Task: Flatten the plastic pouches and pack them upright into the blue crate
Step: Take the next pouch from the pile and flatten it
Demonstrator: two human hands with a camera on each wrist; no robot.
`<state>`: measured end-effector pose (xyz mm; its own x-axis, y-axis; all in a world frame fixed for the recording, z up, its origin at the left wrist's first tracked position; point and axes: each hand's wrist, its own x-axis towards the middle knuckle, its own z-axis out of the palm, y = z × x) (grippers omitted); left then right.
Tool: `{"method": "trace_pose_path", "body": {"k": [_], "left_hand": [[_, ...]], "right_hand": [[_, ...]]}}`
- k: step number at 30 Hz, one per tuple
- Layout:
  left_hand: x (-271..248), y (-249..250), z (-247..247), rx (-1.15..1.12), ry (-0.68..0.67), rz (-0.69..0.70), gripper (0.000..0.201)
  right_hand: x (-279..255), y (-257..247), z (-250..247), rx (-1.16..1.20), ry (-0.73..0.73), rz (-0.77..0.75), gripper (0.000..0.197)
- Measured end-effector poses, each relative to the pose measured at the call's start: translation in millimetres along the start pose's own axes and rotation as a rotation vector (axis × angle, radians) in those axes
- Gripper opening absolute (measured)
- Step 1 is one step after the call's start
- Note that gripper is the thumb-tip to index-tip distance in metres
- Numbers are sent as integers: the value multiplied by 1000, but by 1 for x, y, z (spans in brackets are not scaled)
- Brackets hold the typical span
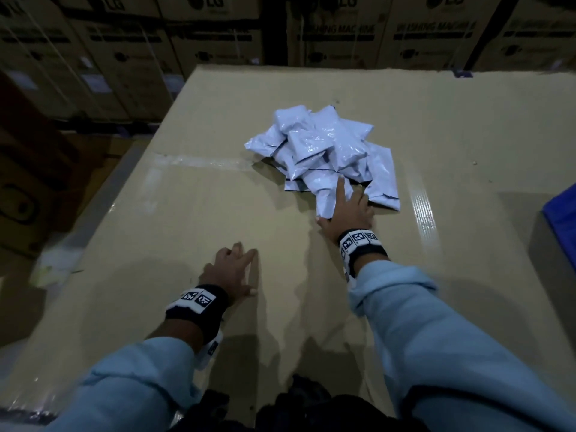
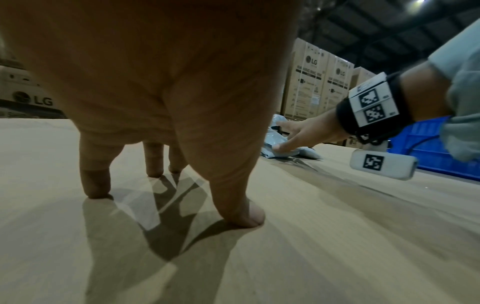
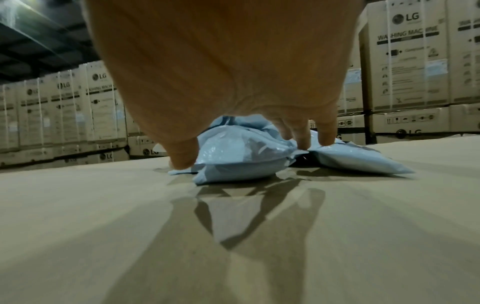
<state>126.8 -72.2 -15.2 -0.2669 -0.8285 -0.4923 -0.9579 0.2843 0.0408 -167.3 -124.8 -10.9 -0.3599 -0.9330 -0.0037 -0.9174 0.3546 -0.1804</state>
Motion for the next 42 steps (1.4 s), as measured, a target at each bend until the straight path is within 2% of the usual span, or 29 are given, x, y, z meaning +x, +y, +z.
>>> {"method": "trace_pose_path", "body": {"k": [4, 8, 11, 19, 22, 24, 26, 28, 30, 34, 39, 42], "left_hand": [[-3, 4, -11, 26, -14, 7, 104], [-3, 7, -14, 44, -15, 11, 105], [-3, 6, -13, 43, -11, 10, 105], [4, 4, -5, 24, -6, 31, 100], [3, 6, 4, -11, 26, 23, 97], [0, 12, 10, -105, 59, 13, 102], [-1, 22, 15, -293, 175, 65, 99], [-7, 40, 18, -439, 360, 169, 81], [-17, 60, 22, -481, 470, 219, 69], [-40, 89, 43, -361, 458, 286, 76], [-76, 101, 78, -194, 360, 395, 67], [-96, 110, 88, -120, 397, 469, 65]], "right_hand": [[14, -7, 1, -149, -11, 16, 111], [9, -15, -4, -223, -45, 9, 91], [-13, -15, -5, -256, -10, 4, 77], [-92, 5, -4, -238, -75, 23, 68], [-127, 16, -2, -220, -96, -37, 70], [-148, 24, -1, -156, -87, -86, 72], [-166, 33, -1, -78, -95, -136, 73], [-179, 42, -1, -45, -107, -201, 72], [-191, 52, 0, -28, -108, -285, 71], [-219, 79, 3, -6, -75, -431, 73], [-266, 114, 5, -42, -56, -541, 75], [-291, 133, 5, -28, -67, -581, 71]]}}
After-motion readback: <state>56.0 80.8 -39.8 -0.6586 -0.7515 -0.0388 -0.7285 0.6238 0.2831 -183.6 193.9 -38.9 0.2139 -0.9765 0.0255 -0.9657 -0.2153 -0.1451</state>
